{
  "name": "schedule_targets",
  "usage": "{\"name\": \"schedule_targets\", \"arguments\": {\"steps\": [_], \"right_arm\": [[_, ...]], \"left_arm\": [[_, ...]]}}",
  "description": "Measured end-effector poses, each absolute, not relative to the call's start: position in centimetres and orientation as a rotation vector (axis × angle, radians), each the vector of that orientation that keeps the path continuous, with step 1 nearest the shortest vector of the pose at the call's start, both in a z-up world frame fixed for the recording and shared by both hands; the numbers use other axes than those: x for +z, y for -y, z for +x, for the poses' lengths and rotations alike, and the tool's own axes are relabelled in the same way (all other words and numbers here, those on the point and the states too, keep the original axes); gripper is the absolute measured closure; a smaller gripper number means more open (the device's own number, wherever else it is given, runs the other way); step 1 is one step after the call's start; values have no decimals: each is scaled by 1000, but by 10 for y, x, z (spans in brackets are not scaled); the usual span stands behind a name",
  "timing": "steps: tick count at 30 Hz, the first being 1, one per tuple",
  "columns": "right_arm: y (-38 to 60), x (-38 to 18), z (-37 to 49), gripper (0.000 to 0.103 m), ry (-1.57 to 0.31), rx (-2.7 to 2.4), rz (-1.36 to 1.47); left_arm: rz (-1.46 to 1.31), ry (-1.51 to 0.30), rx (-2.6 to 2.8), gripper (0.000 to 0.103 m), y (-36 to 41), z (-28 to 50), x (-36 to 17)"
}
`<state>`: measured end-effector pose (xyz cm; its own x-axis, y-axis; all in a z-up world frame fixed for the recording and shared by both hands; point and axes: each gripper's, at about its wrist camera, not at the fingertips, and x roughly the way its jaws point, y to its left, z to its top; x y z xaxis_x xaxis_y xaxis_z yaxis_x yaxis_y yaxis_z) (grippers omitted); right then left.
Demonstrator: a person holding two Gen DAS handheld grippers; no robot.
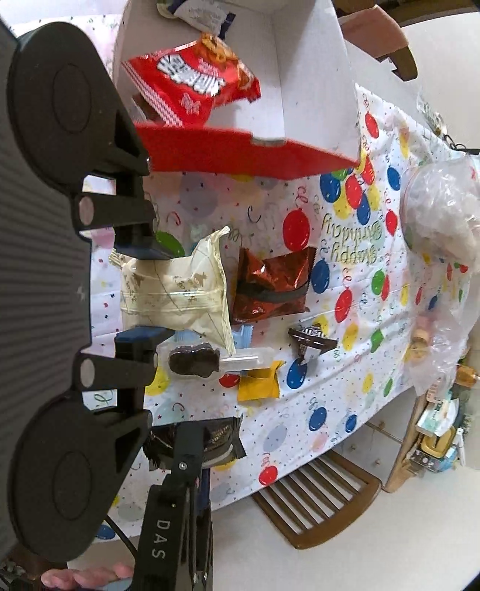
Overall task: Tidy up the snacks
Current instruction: 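Lift both packets and carry them over the cardboard box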
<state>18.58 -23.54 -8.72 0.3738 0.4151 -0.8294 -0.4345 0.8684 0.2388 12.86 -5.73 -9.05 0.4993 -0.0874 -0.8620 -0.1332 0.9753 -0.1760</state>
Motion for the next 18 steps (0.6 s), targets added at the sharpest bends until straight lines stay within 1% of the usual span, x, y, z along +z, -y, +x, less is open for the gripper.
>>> {"name": "schedule_targets", "arguments": {"steps": [10,18], "right_arm": [[188,-56,156,71,-1012,619,-32],[138,-48,140,71,-1004,673,-45]], "left_arm": [[-261,-1015,47,68,14,100,-60],[-293,-1014,96,68,-34,87,-49]]}}
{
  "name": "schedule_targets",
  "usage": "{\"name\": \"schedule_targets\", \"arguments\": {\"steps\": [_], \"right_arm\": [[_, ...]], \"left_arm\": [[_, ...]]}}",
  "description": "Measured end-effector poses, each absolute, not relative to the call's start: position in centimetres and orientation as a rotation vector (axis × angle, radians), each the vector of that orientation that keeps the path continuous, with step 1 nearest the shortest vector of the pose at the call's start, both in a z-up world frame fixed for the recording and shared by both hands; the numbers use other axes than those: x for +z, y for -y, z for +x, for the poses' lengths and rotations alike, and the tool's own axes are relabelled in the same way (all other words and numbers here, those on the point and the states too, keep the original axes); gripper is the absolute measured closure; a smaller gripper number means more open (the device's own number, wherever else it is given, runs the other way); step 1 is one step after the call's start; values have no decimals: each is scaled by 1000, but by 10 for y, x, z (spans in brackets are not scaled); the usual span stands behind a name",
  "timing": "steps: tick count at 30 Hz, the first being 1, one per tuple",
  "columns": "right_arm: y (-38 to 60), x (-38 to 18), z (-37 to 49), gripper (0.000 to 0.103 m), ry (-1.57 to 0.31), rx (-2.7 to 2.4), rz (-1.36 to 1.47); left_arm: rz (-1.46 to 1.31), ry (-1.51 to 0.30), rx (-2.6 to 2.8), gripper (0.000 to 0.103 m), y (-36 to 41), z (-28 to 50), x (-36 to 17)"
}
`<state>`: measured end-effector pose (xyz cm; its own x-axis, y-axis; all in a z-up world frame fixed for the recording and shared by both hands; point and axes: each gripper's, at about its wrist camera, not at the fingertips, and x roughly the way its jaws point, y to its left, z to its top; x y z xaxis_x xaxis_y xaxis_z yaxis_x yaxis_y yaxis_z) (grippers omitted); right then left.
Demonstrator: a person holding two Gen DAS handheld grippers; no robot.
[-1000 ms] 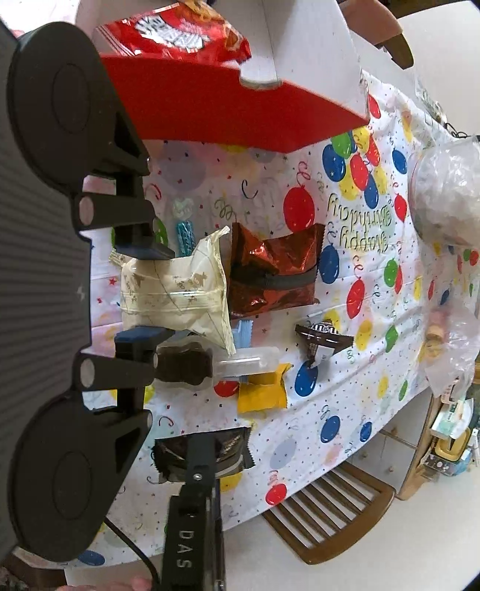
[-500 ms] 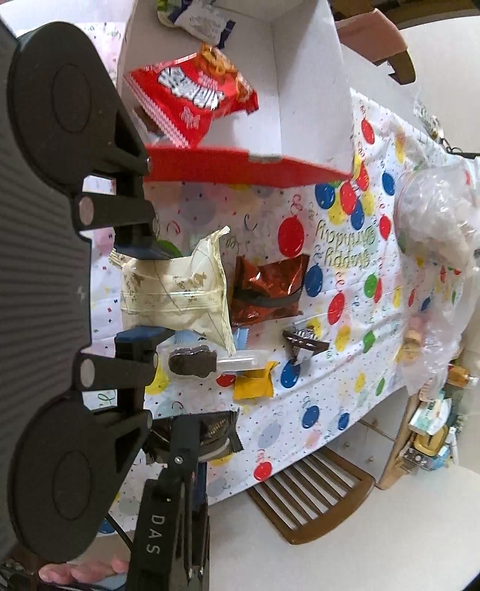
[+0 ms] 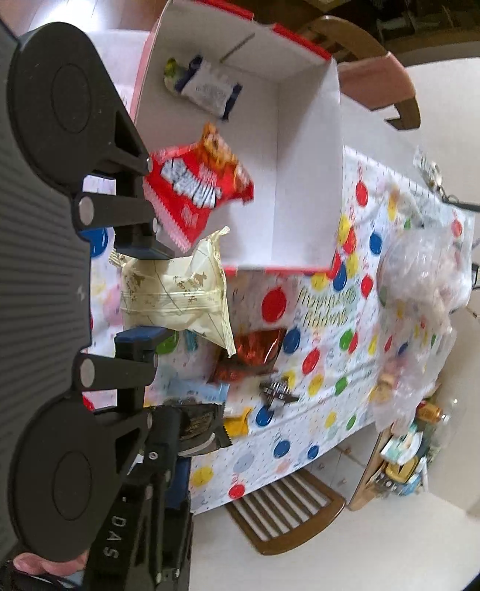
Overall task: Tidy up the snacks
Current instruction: 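Lift both packets and carry them over the cardboard box, then open the left tool dropping the cream bag while the right tool drops the black-gold packet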
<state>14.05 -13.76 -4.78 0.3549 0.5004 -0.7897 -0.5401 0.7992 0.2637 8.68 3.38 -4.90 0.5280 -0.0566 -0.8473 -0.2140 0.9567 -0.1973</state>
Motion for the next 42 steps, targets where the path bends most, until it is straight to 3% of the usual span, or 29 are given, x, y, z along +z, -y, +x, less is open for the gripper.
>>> {"name": "schedule_targets", "arguments": {"steps": [18,27,42], "right_arm": [[11,-58,133,71,-1011,711,-112],[-37,-83,144,71,-1050,679,-165],[-75,-119,165,72,-1114,630,-246]], "left_arm": [[-277,-1035,210,68,-160,73,-47],[-254,-1115,265,68,-213,96,-71],[-202,-1241,230,68,-227,131,-113]]}}
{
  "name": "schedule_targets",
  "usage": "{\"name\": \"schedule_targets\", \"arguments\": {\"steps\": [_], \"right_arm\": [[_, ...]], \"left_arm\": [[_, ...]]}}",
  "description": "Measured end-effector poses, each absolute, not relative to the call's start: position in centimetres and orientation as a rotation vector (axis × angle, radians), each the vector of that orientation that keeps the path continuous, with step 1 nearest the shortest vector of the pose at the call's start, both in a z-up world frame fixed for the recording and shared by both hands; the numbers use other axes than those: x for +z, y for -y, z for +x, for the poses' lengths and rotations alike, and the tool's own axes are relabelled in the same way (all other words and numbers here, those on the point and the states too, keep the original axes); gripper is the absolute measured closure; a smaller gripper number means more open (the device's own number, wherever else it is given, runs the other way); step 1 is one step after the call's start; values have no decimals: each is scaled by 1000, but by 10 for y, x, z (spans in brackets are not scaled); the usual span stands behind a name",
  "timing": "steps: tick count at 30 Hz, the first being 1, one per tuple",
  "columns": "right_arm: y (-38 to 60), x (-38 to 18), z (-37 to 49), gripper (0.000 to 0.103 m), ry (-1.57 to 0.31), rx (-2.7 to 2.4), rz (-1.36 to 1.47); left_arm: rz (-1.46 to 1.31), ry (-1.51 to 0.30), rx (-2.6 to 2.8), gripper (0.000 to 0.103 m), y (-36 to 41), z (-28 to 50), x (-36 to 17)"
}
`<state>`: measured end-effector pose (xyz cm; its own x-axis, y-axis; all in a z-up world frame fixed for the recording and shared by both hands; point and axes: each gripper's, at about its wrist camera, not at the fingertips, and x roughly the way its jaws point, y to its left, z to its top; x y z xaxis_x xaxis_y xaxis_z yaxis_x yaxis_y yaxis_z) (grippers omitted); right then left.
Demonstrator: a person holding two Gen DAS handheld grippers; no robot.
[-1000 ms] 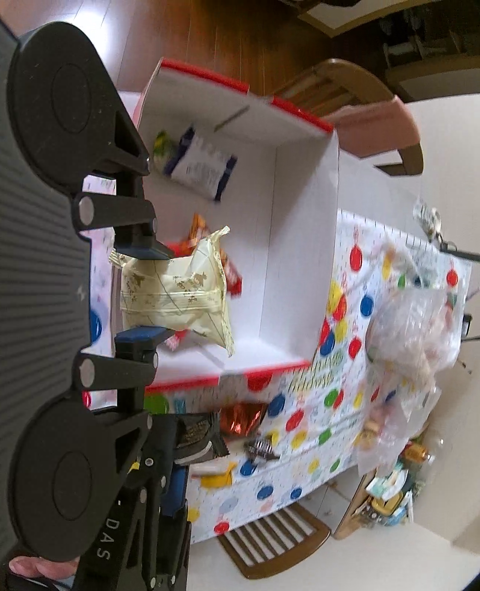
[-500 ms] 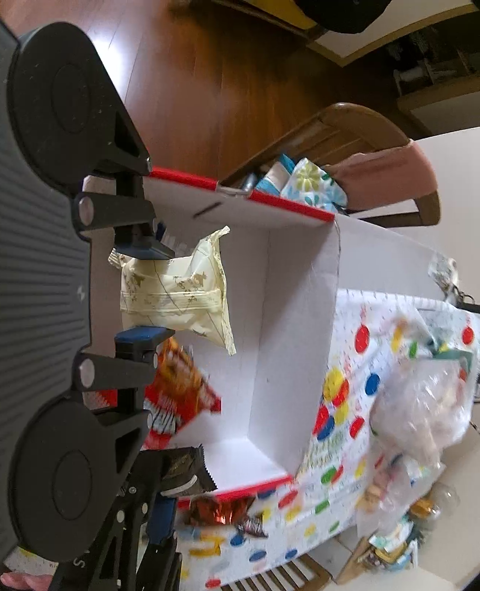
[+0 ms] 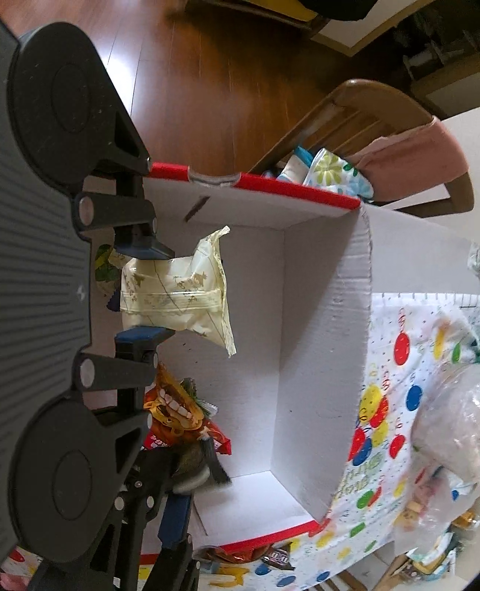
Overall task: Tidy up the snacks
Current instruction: 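Open the left tool dropping the cream bag while the right tool drops the black-gold packet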
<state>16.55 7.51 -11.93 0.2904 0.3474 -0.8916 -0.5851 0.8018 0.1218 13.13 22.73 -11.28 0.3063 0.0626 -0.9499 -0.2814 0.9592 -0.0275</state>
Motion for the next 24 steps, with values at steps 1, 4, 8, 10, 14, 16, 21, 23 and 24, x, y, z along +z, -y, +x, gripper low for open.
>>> {"name": "schedule_targets", "arguments": {"steps": [1,4,8,10,14,16,21,23,24], "right_arm": [[-76,-120,165,72,-1119,633,-246],[-77,-121,164,72,-1115,633,-255],[-78,-121,164,70,-1117,632,-256],[-77,-120,163,69,-1116,631,-251],[-75,-119,162,66,-1112,626,-243],[-73,-118,162,64,-1111,621,-234],[-68,-115,159,59,-1107,618,-217],[-65,-112,157,57,-1102,620,-210],[-64,-110,156,56,-1098,621,-206]], "left_arm": [[-201,-1247,229,68,-227,132,-115],[-194,-1260,227,68,-224,133,-121],[-188,-1272,227,67,-223,135,-127],[-191,-1275,228,67,-223,135,-129],[-188,-1274,237,66,-222,133,-129],[-188,-1264,237,65,-223,132,-127],[-194,-1234,229,48,-221,126,-120],[-201,-1222,224,48,-220,123,-116],[-206,-1217,221,48,-219,122,-115]]}}
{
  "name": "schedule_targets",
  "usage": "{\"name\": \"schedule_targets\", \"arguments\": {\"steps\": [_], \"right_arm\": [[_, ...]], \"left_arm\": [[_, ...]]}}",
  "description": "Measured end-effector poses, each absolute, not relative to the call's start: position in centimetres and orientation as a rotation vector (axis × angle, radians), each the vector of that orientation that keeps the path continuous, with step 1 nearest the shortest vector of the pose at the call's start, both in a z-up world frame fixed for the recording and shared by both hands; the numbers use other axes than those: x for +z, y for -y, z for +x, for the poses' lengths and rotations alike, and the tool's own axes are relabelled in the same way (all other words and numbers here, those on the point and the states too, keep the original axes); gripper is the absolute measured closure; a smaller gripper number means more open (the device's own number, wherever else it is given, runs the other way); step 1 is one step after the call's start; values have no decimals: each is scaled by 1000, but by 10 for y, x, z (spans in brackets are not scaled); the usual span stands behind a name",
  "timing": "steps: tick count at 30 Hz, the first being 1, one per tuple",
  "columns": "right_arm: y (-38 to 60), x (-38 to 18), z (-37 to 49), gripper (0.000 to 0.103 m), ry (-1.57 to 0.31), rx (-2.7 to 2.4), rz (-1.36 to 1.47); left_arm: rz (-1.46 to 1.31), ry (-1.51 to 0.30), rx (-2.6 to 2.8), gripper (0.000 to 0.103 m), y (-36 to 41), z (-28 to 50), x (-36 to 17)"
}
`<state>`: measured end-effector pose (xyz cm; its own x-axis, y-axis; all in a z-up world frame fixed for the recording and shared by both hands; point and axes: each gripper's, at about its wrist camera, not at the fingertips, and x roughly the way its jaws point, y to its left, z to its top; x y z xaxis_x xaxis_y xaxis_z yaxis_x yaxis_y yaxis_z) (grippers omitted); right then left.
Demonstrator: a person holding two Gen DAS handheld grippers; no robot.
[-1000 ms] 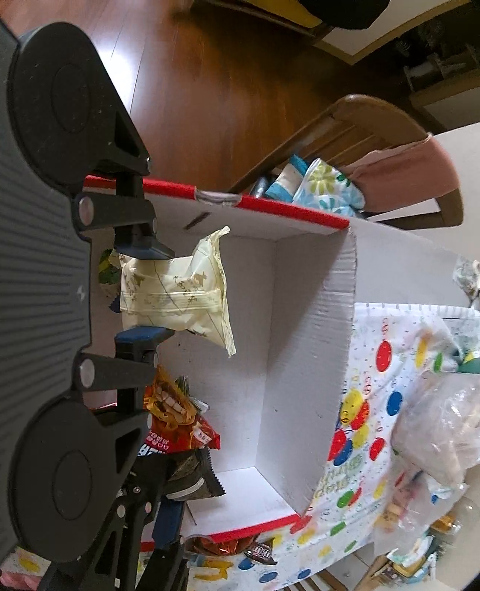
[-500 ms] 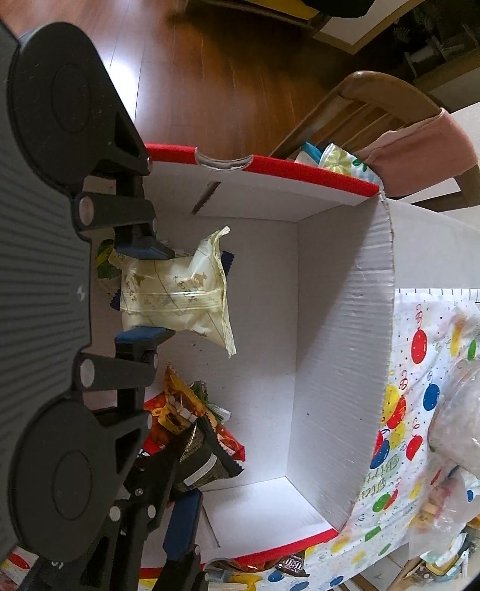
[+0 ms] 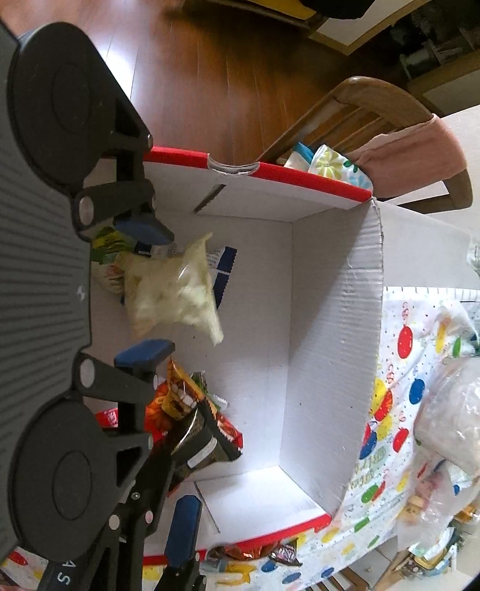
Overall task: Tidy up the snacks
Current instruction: 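Open the left tool dropping the cream bag while the right tool drops the black-gold packet, then move both open tools back over the snacks on the table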
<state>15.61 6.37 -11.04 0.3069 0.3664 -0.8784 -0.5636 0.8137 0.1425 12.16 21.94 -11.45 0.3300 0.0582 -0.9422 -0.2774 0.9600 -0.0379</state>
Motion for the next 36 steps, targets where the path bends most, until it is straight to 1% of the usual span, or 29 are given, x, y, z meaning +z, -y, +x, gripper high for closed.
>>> {"name": "schedule_targets", "arguments": {"steps": [3,6,9,11,15,17,21,24,26,30,32,36], "right_arm": [[-59,-105,153,53,-1086,622,-196],[-54,-99,150,51,-1075,626,-190],[-49,-92,146,50,-1065,627,-180],[-45,-87,144,38,-1052,630,-175],[-37,-76,139,36,-1028,644,-158],[-32,-70,136,27,-1015,647,-144],[-22,-58,130,24,-979,666,-127],[-11,-48,126,18,-950,682,-107],[-4,-42,123,13,-928,690,-95],[14,-29,118,10,-885,704,-72],[25,-24,117,5,-865,709,-58],[48,-15,113,1,-815,722,-33]], "left_arm": [[-206,-1199,220,47,-216,116,-109],[-208,-1179,219,40,-213,111,-103],[-208,-1148,216,40,-209,105,-95],[-211,-1129,212,40,-206,101,-89],[-202,-1081,212,32,-200,94,-76],[-189,-1056,213,32,-194,89,-70],[-183,-1010,207,31,-184,83,-58],[-181,-965,197,27,-173,77,-48],[-180,-934,187,27,-166,73,-41],[-175,-880,167,26,-149,67,-30],[-174,-859,162,25,-140,65,-26],[-177,-820,149,25,-119,61,-20]]}}
